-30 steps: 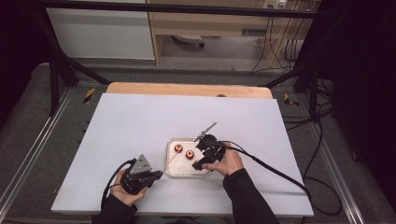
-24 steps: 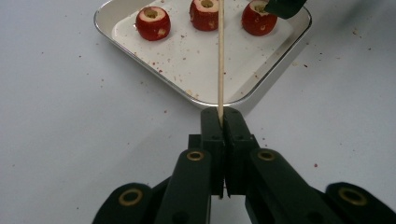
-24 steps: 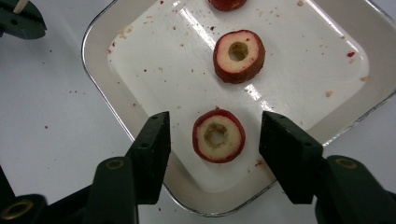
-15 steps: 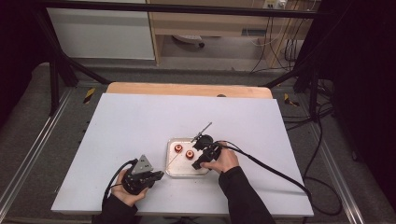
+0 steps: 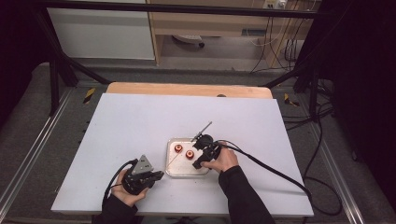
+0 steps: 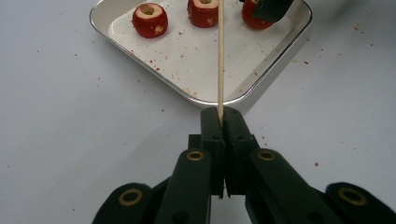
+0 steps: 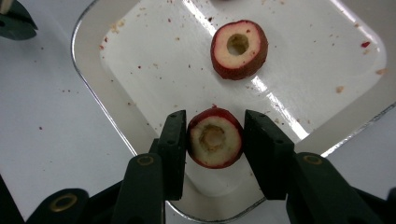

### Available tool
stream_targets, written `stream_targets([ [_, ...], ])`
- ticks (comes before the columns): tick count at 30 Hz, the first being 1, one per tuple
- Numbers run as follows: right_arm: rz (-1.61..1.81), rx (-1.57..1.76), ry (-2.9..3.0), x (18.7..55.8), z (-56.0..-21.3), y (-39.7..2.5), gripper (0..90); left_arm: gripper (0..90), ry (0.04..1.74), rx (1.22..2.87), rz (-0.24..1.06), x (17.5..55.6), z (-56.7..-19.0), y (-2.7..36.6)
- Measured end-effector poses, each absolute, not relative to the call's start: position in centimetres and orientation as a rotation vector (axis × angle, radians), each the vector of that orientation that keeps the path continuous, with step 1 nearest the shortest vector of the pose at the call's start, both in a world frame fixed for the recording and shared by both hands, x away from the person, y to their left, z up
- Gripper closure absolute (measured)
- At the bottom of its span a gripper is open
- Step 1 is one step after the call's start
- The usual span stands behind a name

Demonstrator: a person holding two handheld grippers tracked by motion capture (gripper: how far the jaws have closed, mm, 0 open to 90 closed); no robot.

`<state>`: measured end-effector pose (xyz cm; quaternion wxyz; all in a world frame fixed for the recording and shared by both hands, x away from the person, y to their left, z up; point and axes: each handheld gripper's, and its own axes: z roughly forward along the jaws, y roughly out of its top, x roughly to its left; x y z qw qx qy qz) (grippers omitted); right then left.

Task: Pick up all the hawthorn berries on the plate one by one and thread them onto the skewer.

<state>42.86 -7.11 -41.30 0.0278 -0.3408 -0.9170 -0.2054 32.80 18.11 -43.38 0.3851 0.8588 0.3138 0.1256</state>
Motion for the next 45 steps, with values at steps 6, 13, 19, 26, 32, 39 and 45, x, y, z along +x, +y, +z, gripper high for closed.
stream_targets([
  [6,-0.783,-1.106,-2.800,42.5,-39.6,-8.1,60.9,88.3,0.804,2.168,0.335,32.6,-43.2,18.2],
  [13,-0.993,-1.183,-2.743,41.7,-37.9,-9.3,61.1,88.3,0.800,2.151,0.349,32.4,-43.0,18.1],
  [19,-1.198,-1.230,-2.653,41.2,-38.3,-10.6,61.1,88.3,0.816,2.136,0.349,32.3,-43.1,18.0],
  [26,-1.454,-1.299,-2.468,40.8,-39.0,-12.1,61.2,88.2,0.859,2.098,0.339,32.2,-43.1,17.6],
  [32,-1.627,-1.359,-2.321,40.6,-39.6,-13.1,61.2,88.2,0.917,2.050,0.316,32.2,-43.2,17.1],
  [39,-1.779,-1.390,-2.193,40.5,-39.7,-13.4,61.2,88.2,0.980,1.988,0.294,32.4,-43.1,16.4],
  [45,-1.894,-1.402,-2.101,40.5,-39.3,-13.2,61.2,88.2,1.013,1.942,0.277,32.5,-42.8,15.7],
])
